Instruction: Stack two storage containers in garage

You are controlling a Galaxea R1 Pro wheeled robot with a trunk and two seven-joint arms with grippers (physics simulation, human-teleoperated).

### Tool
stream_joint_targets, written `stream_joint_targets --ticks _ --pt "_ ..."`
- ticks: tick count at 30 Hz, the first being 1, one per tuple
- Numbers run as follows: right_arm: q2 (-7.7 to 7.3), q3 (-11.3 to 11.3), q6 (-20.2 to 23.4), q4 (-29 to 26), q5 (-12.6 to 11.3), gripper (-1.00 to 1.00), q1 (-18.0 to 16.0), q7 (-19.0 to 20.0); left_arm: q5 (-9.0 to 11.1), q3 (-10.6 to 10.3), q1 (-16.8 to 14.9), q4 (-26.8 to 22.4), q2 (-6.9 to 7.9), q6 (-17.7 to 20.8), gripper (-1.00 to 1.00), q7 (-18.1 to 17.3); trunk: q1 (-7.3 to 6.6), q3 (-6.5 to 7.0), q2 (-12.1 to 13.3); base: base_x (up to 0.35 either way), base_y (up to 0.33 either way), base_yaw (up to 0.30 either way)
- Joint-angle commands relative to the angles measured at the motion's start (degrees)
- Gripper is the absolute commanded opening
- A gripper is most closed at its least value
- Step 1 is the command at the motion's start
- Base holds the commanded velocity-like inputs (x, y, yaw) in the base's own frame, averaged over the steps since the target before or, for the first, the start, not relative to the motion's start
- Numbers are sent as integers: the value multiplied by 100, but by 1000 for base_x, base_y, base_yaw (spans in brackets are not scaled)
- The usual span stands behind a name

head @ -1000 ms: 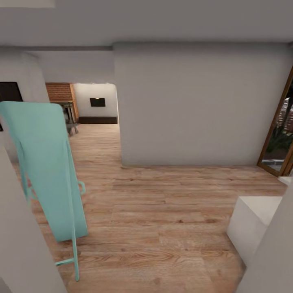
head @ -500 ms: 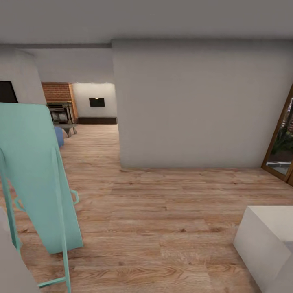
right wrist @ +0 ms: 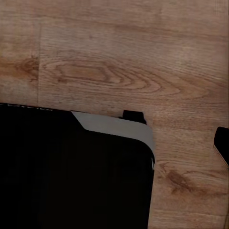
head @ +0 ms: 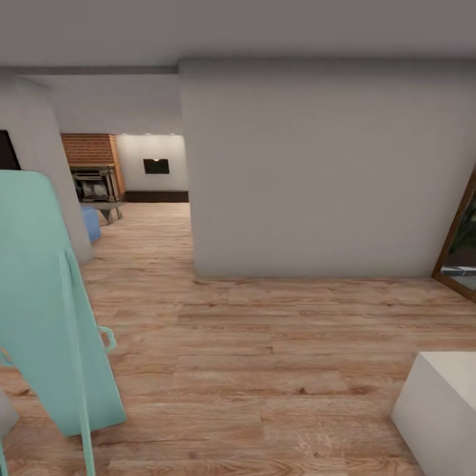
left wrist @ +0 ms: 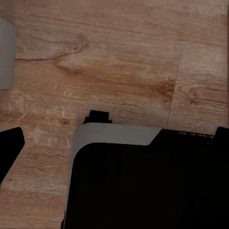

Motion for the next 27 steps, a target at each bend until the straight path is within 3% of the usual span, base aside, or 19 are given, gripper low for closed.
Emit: stream_joint_targets --ticks 1,27 --pt "7 49 -17 13 -46 100 -4 6 40 24 -4 6 0 -17 100 -3 4 -7 -4 323 0 0" --pt "25 39 -16 13 -59 100 -4 6 37 24 -4 6 -11 -15 100 -9 4 -7 -4 323 0 0"
